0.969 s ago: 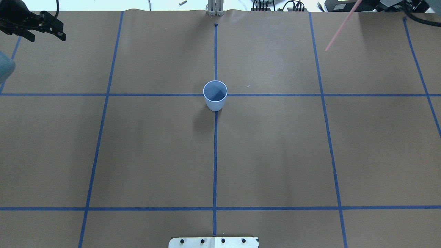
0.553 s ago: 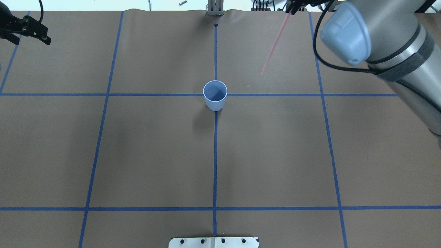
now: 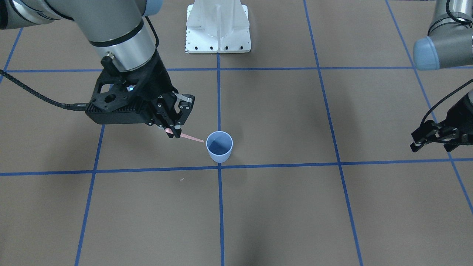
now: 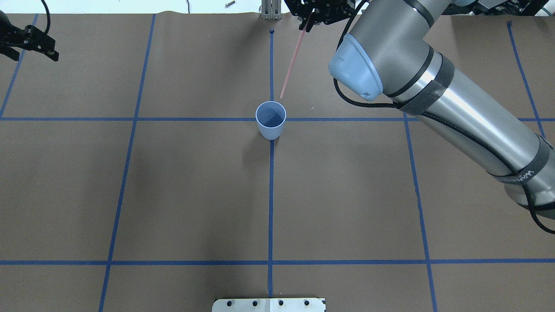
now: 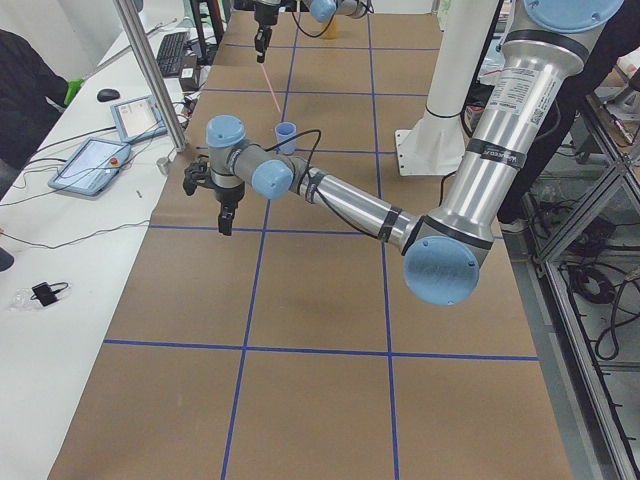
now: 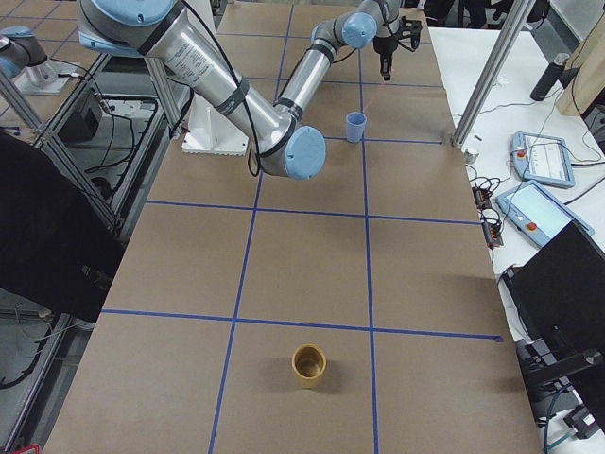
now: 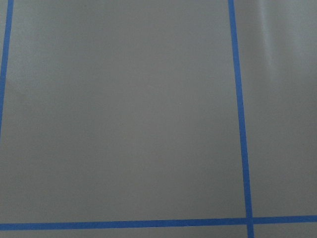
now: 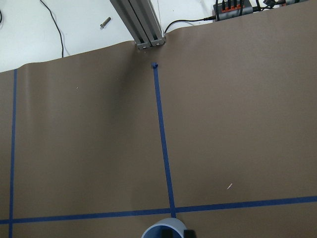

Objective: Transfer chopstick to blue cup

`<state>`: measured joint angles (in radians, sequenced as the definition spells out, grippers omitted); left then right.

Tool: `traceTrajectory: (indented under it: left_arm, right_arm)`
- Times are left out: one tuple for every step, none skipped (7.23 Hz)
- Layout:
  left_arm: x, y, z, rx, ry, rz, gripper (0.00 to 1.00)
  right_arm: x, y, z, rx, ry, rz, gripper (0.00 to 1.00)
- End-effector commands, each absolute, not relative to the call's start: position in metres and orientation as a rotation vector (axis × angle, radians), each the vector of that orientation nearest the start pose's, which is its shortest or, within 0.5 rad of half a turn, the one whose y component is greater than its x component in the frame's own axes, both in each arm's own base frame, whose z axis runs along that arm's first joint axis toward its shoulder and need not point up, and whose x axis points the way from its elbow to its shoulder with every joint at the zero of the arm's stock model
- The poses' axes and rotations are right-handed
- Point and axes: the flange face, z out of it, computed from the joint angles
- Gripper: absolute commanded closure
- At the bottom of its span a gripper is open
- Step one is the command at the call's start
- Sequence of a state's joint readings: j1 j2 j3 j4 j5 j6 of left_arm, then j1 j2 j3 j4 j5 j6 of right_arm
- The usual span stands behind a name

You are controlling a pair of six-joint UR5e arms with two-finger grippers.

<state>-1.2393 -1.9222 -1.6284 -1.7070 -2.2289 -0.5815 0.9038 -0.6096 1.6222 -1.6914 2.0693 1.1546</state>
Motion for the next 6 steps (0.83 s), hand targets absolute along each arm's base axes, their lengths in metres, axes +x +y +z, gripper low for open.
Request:
traceTrajectory:
  left_arm:
    - [0.136, -0.622, 0.423, 0.186, 0.805, -0.06, 0.02]
    - [0.135, -0.622, 0.424, 0.185, 0.804, -0.061, 0.02]
    - [0.135, -0.622, 0.424, 0.185, 0.804, -0.061, 0.02]
    - [0.135, -0.622, 0.425, 0.184, 0.803, -0.06, 0.02]
    - [0.135, -0.622, 0.425, 0.184, 0.803, -0.06, 0.02]
    - [0.135, -0.622, 0.425, 0.184, 0.803, -0.06, 0.02]
  right_arm:
    - [-0.387, -0.586, 0.056, 0.173, -0.943, 0.215, 1.0]
    - [-0.4, -0.581, 0.06, 0.169, -0.93, 0.205, 1.0]
    - [-0.412, -0.575, 0.062, 0.164, -0.924, 0.193, 1.0]
    - [-0.42, -0.572, 0.065, 0.156, -0.917, 0.193, 1.0]
    - [-0.435, -0.569, 0.069, 0.151, -0.902, 0.19, 1.0]
    - [-0.449, -0.569, 0.077, 0.146, -0.9, 0.179, 1.0]
